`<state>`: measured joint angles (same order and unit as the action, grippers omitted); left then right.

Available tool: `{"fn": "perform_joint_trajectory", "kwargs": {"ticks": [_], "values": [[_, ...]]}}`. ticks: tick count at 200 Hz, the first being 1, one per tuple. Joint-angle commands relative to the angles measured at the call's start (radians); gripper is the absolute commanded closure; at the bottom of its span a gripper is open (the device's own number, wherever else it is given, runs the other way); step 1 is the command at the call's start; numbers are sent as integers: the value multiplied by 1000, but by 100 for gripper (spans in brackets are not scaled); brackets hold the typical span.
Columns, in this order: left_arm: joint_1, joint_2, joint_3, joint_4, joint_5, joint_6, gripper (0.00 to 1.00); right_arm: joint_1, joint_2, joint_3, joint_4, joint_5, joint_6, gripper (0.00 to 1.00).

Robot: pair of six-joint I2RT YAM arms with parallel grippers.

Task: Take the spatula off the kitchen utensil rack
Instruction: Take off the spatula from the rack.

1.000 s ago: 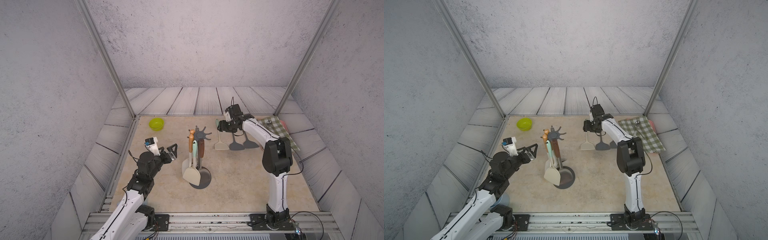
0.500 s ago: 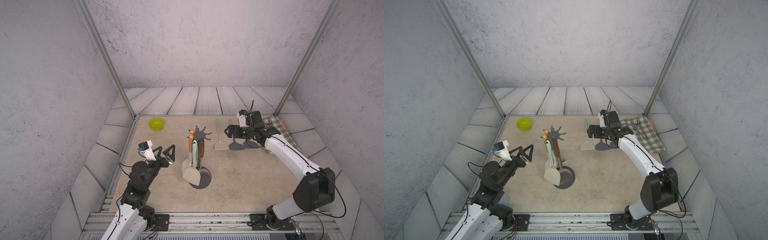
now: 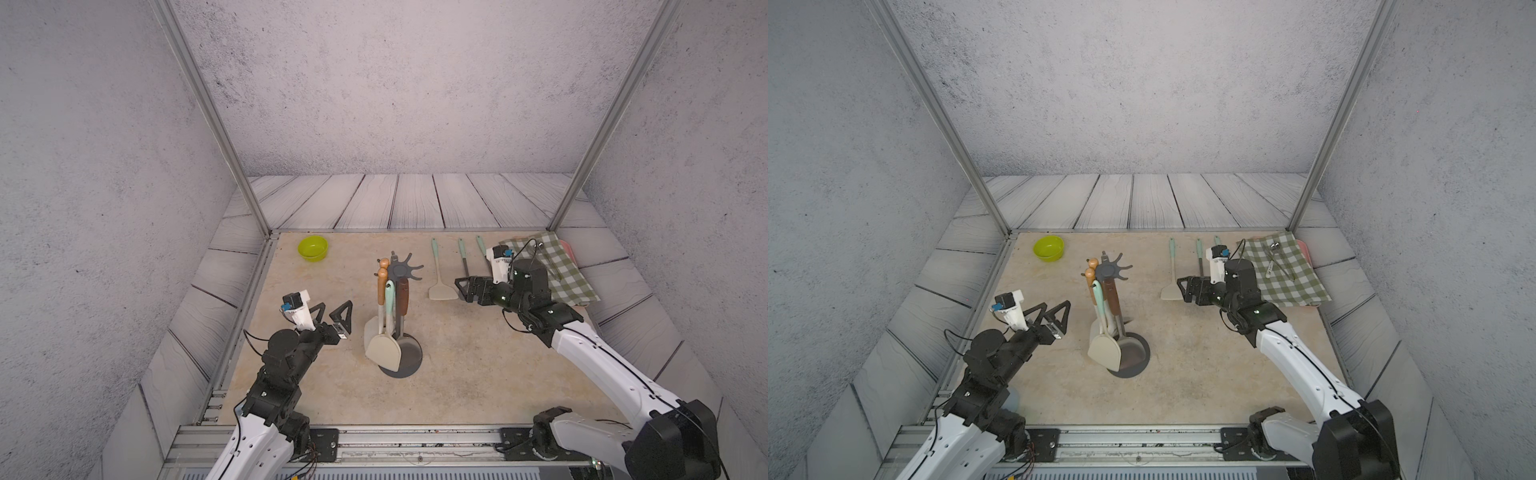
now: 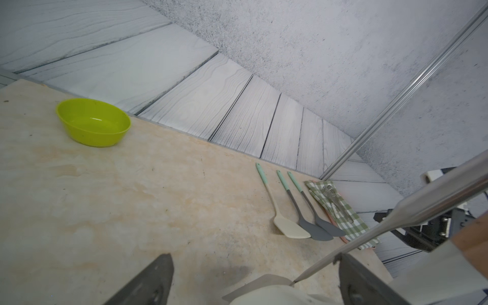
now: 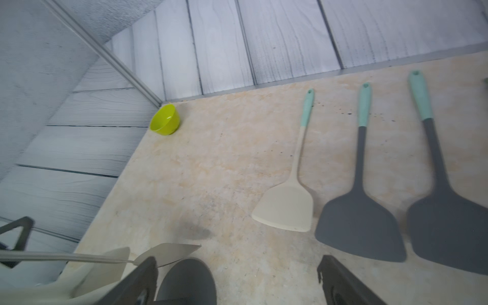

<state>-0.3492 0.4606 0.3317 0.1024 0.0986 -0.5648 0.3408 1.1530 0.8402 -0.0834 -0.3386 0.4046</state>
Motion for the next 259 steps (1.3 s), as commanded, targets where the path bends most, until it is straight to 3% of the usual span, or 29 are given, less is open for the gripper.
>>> {"fn": "perform_joint_trajectory", "kwargs": {"ticks": [1, 27, 82, 134, 165, 259], "values": [[-4, -8, 3, -11, -43, 64, 1, 6, 2, -21, 166, -155, -11, 9], [-4, 2, 0, 6, -34, 63, 1, 49, -13, -70, 250, -154, -28, 13], [-4, 103, -6, 77, 12, 38, 1, 241, -125, -182, 351, -1, -155, 20], [-4, 225, 10, 131, 48, 42, 1, 287, -158, -238, 475, -134, -101, 28], [-4, 291, 30, 139, 49, 52, 1, 314, -132, -278, 561, -152, -107, 30], [-3, 297, 39, 132, 58, 59, 1, 437, -54, -270, 605, -232, -265, 41]]}}
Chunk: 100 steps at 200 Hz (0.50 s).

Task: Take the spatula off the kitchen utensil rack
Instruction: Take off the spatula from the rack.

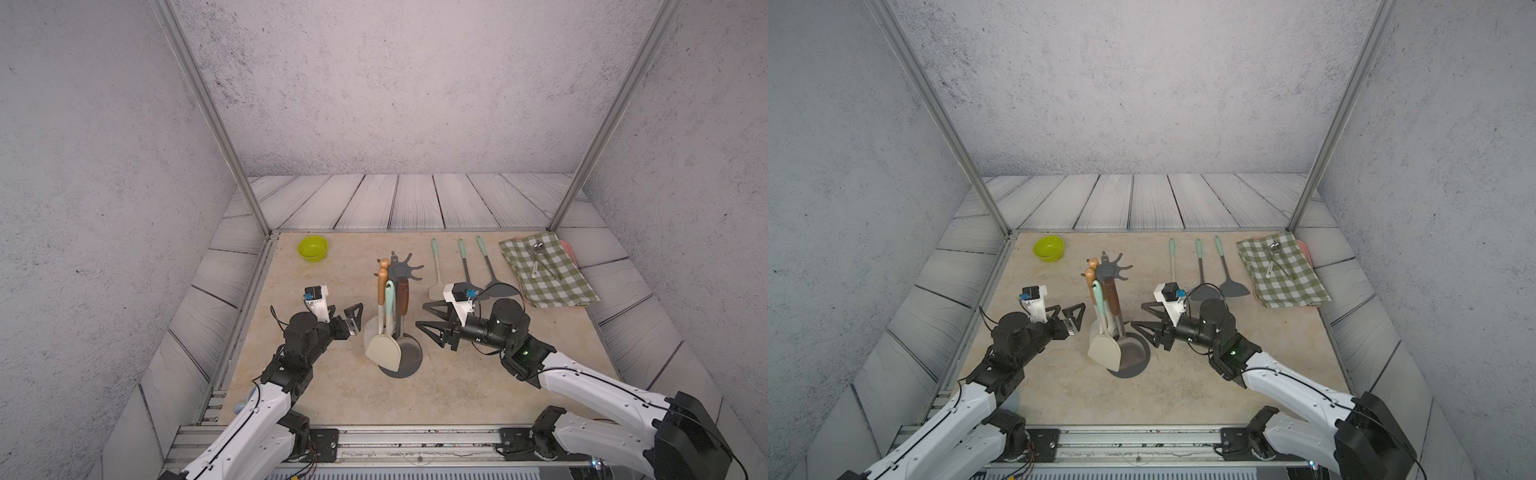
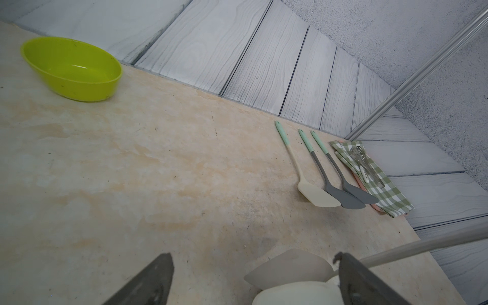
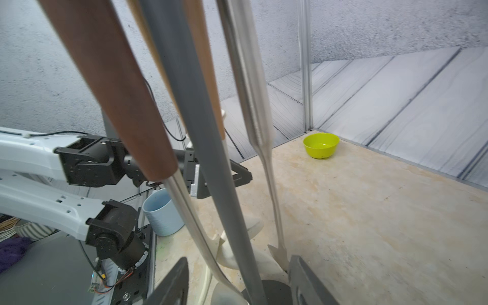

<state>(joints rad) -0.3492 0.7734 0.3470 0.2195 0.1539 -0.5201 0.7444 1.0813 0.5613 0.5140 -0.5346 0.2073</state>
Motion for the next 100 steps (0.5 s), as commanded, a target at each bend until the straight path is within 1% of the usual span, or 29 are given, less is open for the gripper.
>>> {"fn": "perform_joint_trajectory", "kwargs": {"ticks": [1, 32, 59, 84, 100], "values": [[-3, -16, 24, 14, 3, 14, 1, 35, 18, 9, 6, -35, -69, 41], [-3, -26, 23, 11, 1, 14, 1, 66, 48, 40, -45, -16, -104, 47], [-4, -31, 24, 9, 3, 12, 1, 83, 64, 44, -52, 26, -119, 48], [-4, -34, 24, 11, 5, 10, 1, 95, 83, 53, -55, 35, -123, 52], [-4, -34, 21, 12, 7, 8, 1, 101, 102, 57, -50, 53, -126, 53]]}}
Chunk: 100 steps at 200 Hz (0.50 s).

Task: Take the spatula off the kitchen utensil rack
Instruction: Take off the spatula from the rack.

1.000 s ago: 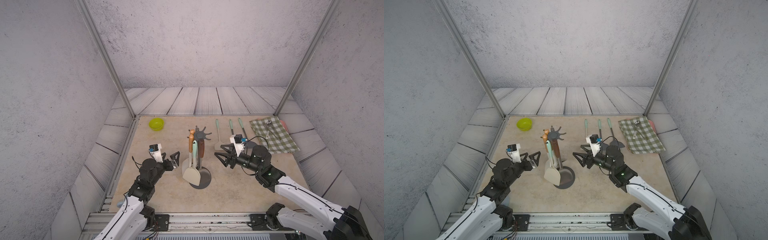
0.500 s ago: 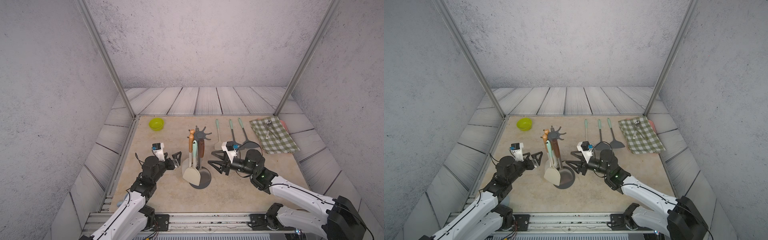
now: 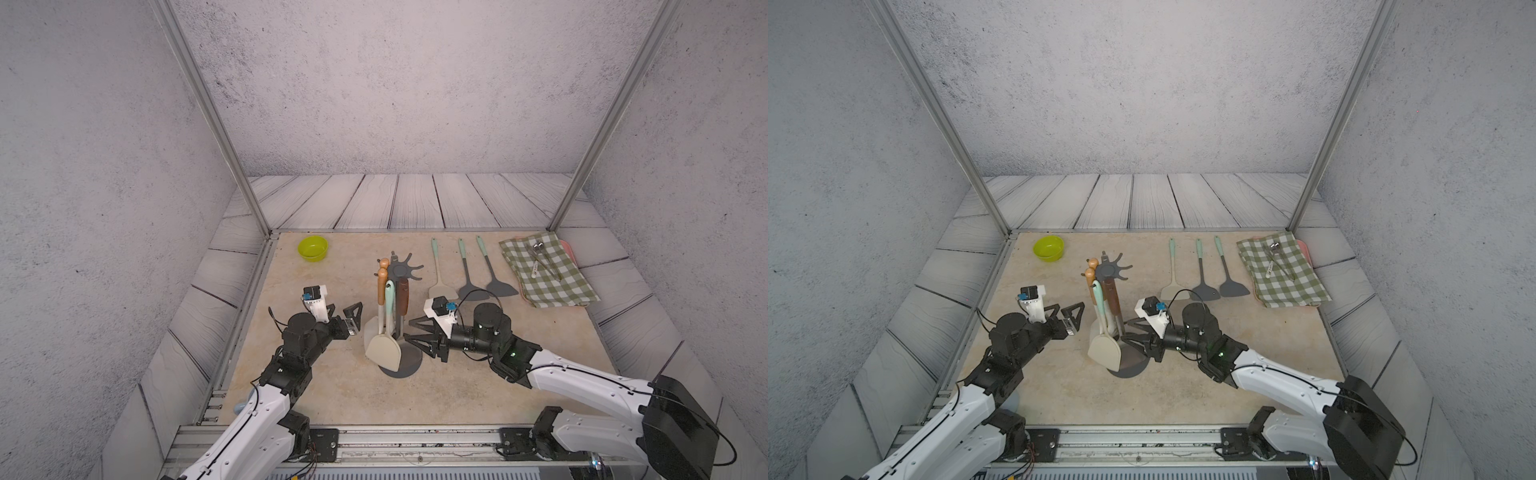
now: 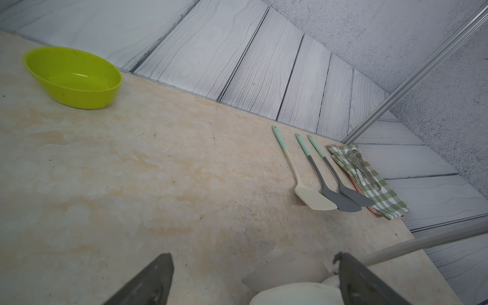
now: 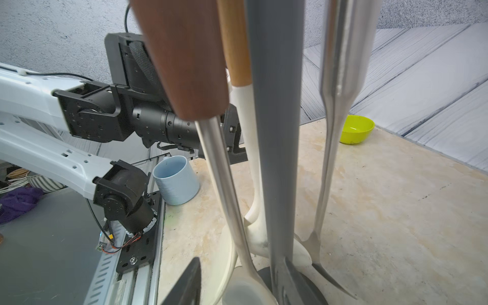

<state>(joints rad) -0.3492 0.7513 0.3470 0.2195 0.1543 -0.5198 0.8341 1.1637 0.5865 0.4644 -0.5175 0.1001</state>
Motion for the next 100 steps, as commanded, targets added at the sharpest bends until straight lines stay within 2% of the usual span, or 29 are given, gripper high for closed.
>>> {"fn": "perform_joint_trajectory", "kwargs": {"ticks": [1, 45, 100], "values": [[-4, -12, 21, 11, 7, 7, 1, 11, 20, 32, 1, 37, -19, 53], [-3, -3, 21, 18, 19, 2, 1, 26, 51, 40, 12, 102, -13, 56], [-3, 16, 25, 23, 31, -2, 1, 57, 76, 54, 25, 104, -15, 61]]}}
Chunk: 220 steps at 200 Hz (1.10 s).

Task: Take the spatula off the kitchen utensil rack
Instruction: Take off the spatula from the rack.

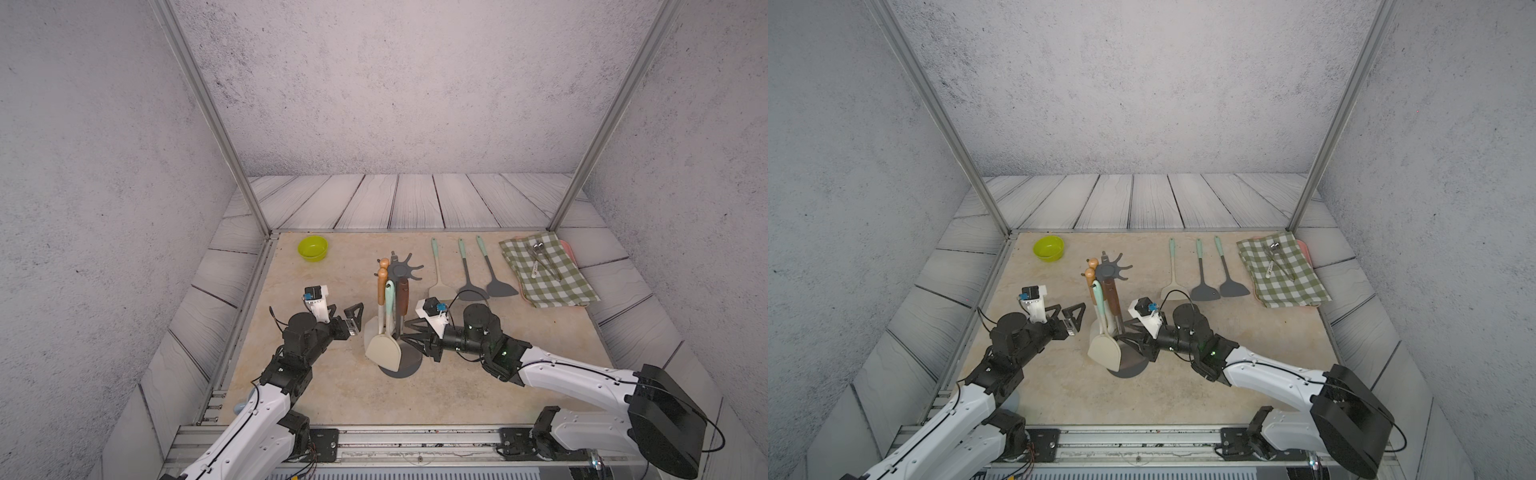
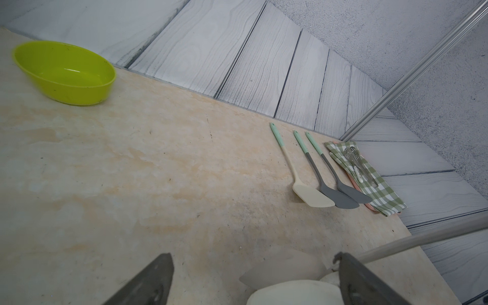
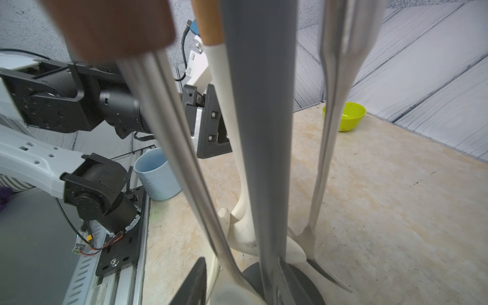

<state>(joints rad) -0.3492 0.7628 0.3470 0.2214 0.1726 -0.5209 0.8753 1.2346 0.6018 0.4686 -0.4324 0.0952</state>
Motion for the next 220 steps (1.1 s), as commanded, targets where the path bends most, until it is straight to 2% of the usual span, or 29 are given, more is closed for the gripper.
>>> {"fn": "perform_joint_trajectory", "kwargs": {"ticks": [1, 89, 220], "values": [[-4, 5, 25, 21, 13, -1, 1, 17, 7, 39, 21, 20, -10, 61], [-4, 19, 26, 27, 22, -4, 1, 43, 20, 73, -35, 103, -39, 72], [-4, 9, 24, 24, 24, -5, 1, 77, -10, 90, -95, 151, -93, 89]]}}
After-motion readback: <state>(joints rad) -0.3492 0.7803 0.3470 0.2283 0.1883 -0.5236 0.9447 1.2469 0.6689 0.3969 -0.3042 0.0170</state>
